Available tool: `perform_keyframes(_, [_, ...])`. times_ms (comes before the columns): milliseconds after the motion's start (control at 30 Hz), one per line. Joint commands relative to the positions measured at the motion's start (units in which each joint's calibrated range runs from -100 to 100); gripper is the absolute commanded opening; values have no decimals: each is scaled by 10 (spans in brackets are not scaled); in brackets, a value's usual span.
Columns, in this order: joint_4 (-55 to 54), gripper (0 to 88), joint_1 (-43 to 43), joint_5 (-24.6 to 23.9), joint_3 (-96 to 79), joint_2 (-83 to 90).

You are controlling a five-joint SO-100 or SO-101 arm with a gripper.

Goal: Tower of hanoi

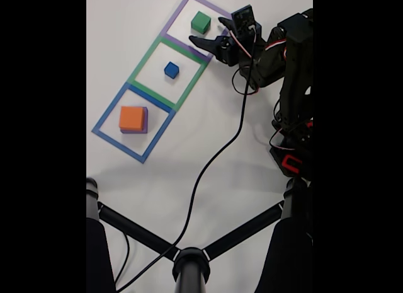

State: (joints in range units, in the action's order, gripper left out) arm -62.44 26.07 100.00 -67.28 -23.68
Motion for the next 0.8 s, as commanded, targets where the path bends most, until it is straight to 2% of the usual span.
perform_keyframes(0, [-15,350,-10,0,32,-8])
perform_keyframes(467, [-16,335,-27,0,73,-41])
perform_keyframes(767, [-15,281,-32,0,97,-53])
